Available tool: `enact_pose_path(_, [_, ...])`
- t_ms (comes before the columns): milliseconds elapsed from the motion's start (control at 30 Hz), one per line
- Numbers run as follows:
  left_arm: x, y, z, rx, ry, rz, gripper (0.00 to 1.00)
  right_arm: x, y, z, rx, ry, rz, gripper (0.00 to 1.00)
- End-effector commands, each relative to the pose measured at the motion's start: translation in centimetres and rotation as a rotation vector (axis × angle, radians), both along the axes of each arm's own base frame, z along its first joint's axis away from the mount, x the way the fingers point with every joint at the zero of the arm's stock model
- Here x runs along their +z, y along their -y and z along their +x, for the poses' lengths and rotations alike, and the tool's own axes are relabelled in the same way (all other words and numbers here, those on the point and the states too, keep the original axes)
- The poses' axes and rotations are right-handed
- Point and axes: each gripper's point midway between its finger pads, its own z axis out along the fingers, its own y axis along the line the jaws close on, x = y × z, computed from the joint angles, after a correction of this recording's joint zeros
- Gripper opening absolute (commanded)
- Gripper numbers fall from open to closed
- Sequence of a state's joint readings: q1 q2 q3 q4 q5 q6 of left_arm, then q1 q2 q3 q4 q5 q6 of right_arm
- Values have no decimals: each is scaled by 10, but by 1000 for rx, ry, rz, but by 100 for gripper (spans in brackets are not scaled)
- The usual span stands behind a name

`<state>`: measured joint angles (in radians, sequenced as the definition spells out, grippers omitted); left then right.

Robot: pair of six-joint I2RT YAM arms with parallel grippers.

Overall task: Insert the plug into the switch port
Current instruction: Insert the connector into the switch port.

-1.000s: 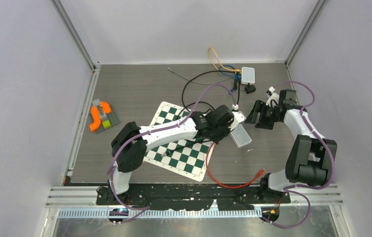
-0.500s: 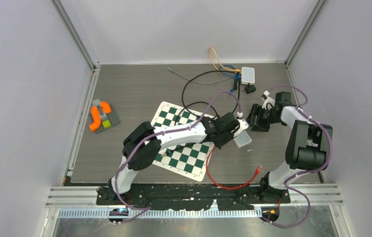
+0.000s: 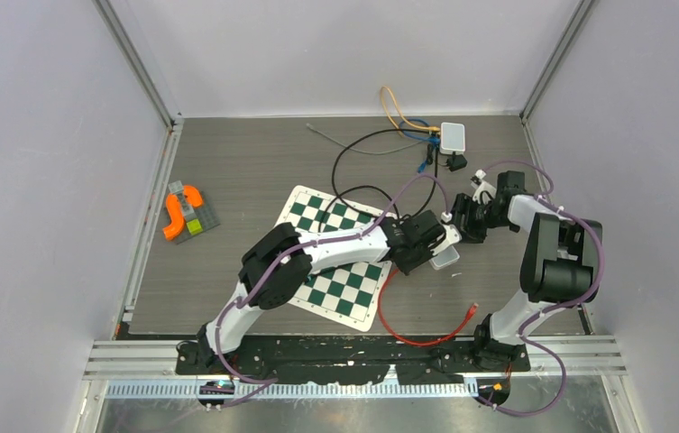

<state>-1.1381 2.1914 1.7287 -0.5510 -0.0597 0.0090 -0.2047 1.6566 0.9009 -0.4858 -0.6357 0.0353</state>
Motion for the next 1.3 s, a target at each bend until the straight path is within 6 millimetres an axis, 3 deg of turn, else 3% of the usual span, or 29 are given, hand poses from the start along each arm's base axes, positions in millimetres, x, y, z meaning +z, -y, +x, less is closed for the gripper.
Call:
enact_pose_path(0, [5, 11, 5, -17, 31, -13, 0, -1, -5, 10, 27, 32, 9, 61])
enact_pose_path(100, [4, 9, 12, -3, 61, 4, 0, -4, -3, 15, 27, 24, 5, 66])
enact_pose_path(267, [3, 13, 18, 6, 61, 17, 0, -5, -4, 27, 29, 20, 29, 66])
enact_pose_path(433, [3, 15, 26, 20, 40, 14, 0, -10, -8, 23, 49, 6, 57, 60])
enact_pose_path(567, [5, 16, 30, 29, 38, 11, 0, -7, -13, 23, 58, 20, 80, 49])
enact_pose_path(800, [3, 19, 30, 11, 26, 29, 0, -10, -16, 18, 69, 7, 88, 44])
enact_pose_path(1033, [-9, 12, 22, 20, -27, 64, 0, -5, -15, 18, 64, 16, 80, 50])
enact_pose_path(1133, [-13, 11, 19, 19, -39, 71, 0, -5, -17, 19, 66, 19, 89, 48])
enact_pose_path(1267, [-7, 16, 23, 22, -23, 51, 0, -7, -22, 16, 76, 9, 101, 45])
